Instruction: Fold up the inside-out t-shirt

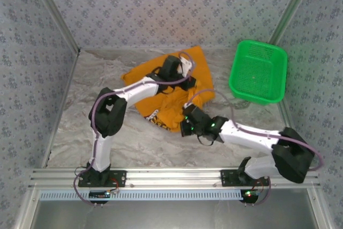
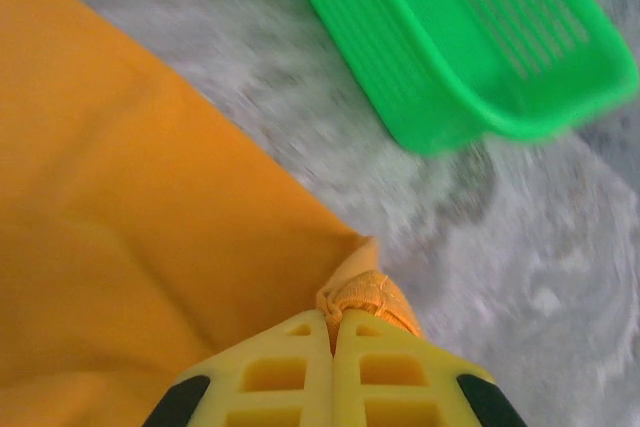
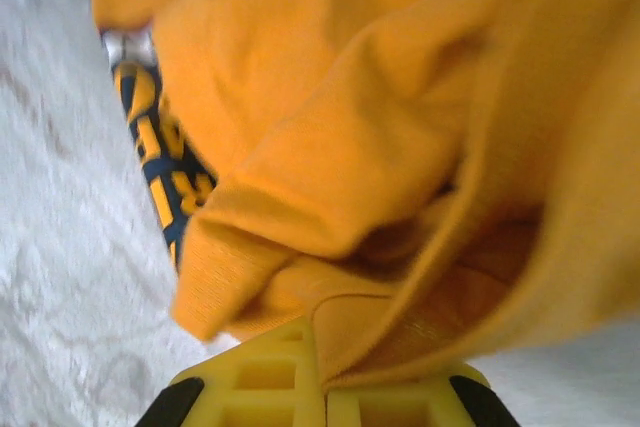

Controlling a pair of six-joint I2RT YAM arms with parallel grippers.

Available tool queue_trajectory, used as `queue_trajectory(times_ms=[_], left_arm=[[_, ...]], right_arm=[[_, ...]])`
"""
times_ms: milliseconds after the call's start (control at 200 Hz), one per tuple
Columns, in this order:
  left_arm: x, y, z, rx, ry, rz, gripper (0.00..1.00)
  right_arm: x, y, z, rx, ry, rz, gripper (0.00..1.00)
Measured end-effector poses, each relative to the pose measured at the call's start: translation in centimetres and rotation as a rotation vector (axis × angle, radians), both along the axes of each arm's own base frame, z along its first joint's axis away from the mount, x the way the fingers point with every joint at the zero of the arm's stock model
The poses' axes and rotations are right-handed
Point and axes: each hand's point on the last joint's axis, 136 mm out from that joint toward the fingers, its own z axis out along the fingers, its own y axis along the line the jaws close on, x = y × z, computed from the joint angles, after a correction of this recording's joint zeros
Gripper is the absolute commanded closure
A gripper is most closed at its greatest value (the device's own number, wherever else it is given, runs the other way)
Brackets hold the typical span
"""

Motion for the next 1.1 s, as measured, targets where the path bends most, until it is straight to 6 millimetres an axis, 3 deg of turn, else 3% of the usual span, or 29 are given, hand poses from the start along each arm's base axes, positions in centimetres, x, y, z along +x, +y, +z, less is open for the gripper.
queue_trajectory(times_ms=[60,125,220,275,340,450,555,655,725,795,940,1099], left_arm=[[3.5,2.7,2.8,-0.026,-0.012,0.092,1.0],[7.3,6.2,7.2,-0.061,-0.047,0.204,1.0],[10.5,10.8,14.7,-0.123,-0.103,0.331,1.0],[10.6,12.1,19.0,-0.157,-0.135,0.366,1.0],[9.7,13.1,23.7,-0.19,-0.17,0.396,1.0],[5.9,14.1,29.7,-0.258,-0.165,0.42,1.0],[1.1,15.2,31.8,-0.272,-0.112,0.44,1.0],[-3.4,16.0,32.0,-0.242,-0.107,0.475,1.0],[-6.3,16.7,31.6,-0.221,-0.113,0.493,1.0],[-7.8,18.0,31.3,-0.217,-0.14,0.528,1.0],[-7.3,19.8,30.8,-0.193,-0.221,0.598,1.0],[-2.4,21.2,29.4,-0.143,-0.273,0.673,1.0]], right_arm=[[3.0,-2.4,2.8,-0.015,-0.062,-0.048,1.0],[6.6,-5.3,6.3,-0.046,-0.141,-0.115,1.0],[11.1,-8.2,13.7,-0.076,-0.303,-0.163,1.0],[12.3,-8.3,18.8,-0.076,-0.427,-0.14,1.0],[12.2,-8.1,23.8,-0.086,-0.554,-0.086,1.0],[9.9,-8.5,29.1,-0.128,-0.686,-0.004,1.0],[7.4,-9.1,32.0,-0.172,-0.767,0.043,1.0],[5.4,-9.7,33.4,-0.202,-0.818,0.074,1.0],[5.0,-10.6,33.9,-0.222,-0.836,0.065,1.0],[5.3,-11.0,34.1,-0.239,-0.844,0.061,1.0],[9.1,-10.6,33.7,-0.276,-0.816,0.052,1.0],[16.3,-9.4,32.9,-0.313,-0.764,0.016,1.0]])
